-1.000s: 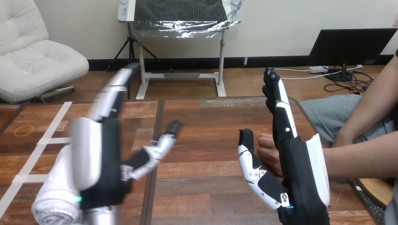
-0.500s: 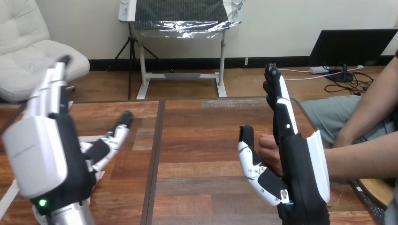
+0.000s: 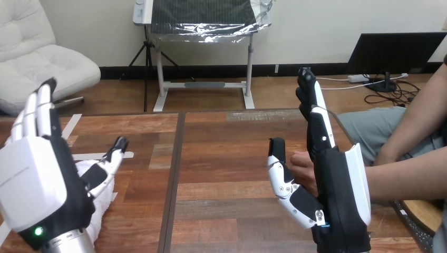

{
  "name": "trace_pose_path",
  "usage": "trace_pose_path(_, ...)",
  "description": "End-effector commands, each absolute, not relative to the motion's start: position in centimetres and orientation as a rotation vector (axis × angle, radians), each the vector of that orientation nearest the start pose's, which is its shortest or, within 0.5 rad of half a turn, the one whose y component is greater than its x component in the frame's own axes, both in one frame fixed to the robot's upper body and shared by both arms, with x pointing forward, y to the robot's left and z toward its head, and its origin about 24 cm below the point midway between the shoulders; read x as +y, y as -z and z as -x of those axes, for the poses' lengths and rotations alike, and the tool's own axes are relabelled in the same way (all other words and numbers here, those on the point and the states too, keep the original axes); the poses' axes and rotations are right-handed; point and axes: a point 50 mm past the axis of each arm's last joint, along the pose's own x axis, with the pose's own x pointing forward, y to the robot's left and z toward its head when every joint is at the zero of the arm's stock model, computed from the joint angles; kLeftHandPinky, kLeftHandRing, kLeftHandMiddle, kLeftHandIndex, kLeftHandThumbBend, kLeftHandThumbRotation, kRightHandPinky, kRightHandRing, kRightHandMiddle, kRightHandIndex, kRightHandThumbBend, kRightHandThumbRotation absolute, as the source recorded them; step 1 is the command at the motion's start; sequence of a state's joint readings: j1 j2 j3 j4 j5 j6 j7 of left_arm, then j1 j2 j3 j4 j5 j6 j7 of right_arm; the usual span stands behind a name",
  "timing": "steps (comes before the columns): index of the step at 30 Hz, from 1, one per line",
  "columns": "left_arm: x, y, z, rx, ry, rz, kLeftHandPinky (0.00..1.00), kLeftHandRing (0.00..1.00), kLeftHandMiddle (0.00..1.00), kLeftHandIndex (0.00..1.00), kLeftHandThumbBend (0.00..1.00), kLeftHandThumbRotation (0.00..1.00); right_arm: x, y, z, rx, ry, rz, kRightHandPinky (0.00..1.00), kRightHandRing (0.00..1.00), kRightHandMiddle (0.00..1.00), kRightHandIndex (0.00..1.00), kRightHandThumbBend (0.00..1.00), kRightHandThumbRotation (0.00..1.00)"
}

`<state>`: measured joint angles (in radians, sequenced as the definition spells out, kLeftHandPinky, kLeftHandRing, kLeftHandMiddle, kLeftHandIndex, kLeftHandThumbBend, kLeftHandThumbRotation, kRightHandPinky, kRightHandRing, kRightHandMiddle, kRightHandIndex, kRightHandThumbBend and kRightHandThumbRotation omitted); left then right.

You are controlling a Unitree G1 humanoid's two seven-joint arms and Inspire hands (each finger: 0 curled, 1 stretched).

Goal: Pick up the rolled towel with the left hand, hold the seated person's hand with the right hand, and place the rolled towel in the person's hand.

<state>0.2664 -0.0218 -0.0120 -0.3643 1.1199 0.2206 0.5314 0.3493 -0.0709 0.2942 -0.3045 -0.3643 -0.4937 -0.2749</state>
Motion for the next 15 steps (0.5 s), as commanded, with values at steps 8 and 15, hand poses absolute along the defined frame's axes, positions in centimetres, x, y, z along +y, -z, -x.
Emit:
trace_pose_path(8,20.4,-6.9,-18.9,-0.003,-0.688,-1.231,0.74,0.82,0.87,0.85,0.85,0.4,-10.6,-9.7,-18.1,-0.579,0.002,0.197,1.0,1.0,1.0,1.0,0.0,0.0)
trace_pose_path(15,21.2,-6.1,-19.2,0.069,-0.656,-1.242,0.75,0.82,0.86,0.85,0.86,0.44,-10.6,-9.7,-18.1,-0.579,0.003,0.194,1.0,1.0,1.0,1.0,0.0,0.0)
